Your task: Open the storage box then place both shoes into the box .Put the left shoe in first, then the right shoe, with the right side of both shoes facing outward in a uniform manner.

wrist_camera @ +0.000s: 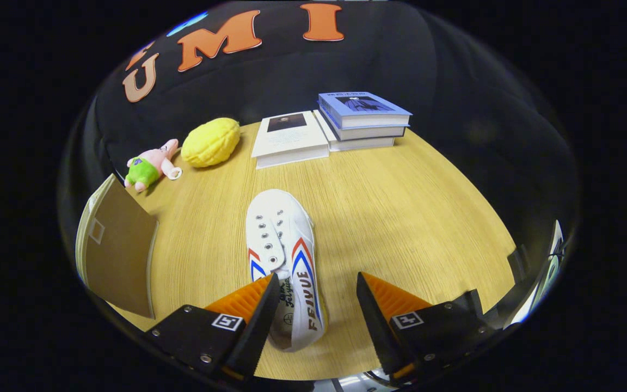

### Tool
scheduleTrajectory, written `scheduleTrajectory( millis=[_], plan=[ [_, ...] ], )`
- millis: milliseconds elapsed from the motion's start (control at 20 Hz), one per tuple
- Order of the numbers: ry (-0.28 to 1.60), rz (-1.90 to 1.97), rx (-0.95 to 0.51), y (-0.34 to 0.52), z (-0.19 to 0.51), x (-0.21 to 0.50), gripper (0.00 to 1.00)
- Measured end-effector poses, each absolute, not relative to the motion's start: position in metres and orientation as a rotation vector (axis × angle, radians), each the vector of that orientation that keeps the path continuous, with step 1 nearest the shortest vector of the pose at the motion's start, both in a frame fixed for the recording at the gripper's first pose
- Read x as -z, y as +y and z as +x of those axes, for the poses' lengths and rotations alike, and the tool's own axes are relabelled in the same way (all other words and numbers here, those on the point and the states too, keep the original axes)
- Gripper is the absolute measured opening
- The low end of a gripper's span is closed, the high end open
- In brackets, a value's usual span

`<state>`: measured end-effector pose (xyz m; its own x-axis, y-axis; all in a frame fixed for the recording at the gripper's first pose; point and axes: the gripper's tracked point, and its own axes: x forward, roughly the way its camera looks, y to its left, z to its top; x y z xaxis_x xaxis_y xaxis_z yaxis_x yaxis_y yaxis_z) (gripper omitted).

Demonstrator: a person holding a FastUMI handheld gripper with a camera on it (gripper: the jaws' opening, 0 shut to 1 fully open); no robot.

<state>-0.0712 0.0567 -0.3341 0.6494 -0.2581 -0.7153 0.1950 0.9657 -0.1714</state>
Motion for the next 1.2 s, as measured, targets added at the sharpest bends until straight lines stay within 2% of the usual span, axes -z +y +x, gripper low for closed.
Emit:
scheduleTrajectory(
  millis=[150,200,300,550,650,800,1200],
  plan=[
    [0.856,-0.054,0.251,0.057,-0.065,0.349,0.67],
    [0.867,-0.036,0.241,0.060,-0.063,0.354,0.57],
    [0.892,-0.030,0.234,0.061,-0.059,0.364,0.47],
    [0.930,-0.003,0.203,0.065,-0.055,0.368,0.36],
    [0.901,-0.032,0.194,0.063,-0.053,0.366,0.28],
    [0.862,-0.018,0.229,0.059,-0.052,0.361,0.01],
    [0.784,0.088,0.233,0.082,-0.031,0.308,0.00]
  ],
)
